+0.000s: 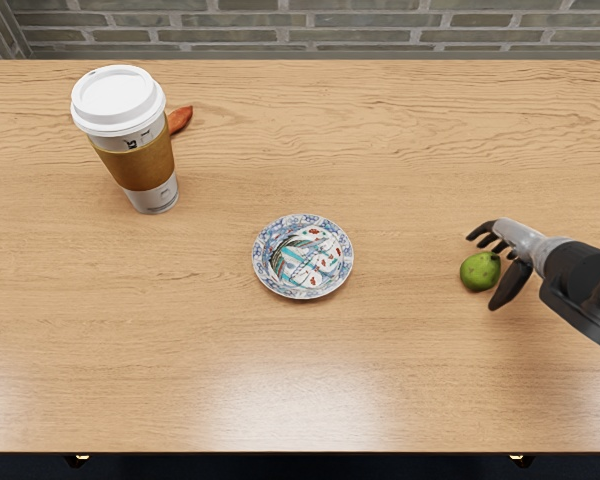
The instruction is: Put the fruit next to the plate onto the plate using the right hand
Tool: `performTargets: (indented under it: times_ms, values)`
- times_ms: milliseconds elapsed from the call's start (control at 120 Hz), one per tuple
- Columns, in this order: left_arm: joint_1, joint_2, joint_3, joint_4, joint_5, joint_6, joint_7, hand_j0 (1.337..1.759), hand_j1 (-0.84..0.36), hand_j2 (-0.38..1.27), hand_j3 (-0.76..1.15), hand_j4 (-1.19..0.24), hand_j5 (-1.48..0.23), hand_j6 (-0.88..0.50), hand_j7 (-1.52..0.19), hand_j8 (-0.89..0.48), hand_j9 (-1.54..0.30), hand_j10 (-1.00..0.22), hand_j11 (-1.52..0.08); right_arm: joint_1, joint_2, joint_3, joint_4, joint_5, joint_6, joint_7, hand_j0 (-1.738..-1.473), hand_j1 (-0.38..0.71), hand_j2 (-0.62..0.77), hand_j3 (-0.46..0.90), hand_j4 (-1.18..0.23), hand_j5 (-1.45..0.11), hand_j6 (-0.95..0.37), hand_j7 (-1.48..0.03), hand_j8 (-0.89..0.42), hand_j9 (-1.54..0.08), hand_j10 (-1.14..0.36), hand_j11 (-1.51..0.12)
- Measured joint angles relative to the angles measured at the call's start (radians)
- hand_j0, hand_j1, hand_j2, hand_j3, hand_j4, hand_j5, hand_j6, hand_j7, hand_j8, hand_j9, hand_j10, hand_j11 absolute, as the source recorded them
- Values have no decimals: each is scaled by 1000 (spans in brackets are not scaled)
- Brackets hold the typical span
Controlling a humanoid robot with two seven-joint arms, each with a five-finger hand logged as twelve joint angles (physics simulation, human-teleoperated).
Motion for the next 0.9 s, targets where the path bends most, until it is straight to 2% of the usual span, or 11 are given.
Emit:
performTargets:
  times_ms: [400, 900]
  values:
    - [2, 0, -1, 0, 0, 0, 0, 1658, 339, 2, 0, -9, -11, -9, -11, -9, -11, -9, -11, -3, 23, 4, -2, -2, 1, 0, -1658, 54, -64, 0, -340, -439, -341, -439, -340, -439, -340, -439]
    - [2, 0, 0, 0, 0, 0, 0, 1658, 339, 2, 0, -9, -11, -9, -11, -9, -11, -9, -11, -6, 29, 4, -3, -2, 1, 0, -1658, 211, -90, 0, -471, -608, -471, -609, -429, -610, -471, -609]
